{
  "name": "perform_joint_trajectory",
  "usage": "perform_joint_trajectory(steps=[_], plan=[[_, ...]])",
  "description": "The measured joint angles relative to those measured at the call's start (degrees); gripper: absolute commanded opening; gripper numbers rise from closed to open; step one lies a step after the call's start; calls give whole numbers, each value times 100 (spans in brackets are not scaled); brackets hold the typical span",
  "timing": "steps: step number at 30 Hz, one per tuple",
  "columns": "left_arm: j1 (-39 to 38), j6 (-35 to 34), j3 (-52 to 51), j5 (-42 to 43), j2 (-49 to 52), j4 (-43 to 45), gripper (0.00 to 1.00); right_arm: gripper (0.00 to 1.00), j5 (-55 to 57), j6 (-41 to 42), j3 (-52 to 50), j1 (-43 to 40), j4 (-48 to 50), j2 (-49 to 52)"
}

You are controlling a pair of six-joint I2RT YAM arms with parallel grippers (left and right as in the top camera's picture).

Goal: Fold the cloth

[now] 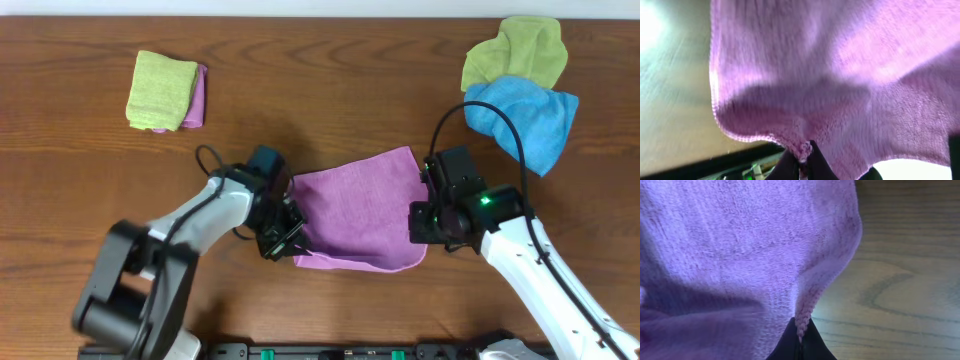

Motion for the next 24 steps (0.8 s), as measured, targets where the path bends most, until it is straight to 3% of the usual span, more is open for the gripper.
perform_joint_trajectory(steps=[9,24], plan=[[28,-177,2,-776,-1303,-214,6,1,490,46,-9,0,1036,9],[72,-833,9,-2562,-1322,1147,6,2,922,-219,-13,0,3563,1484]])
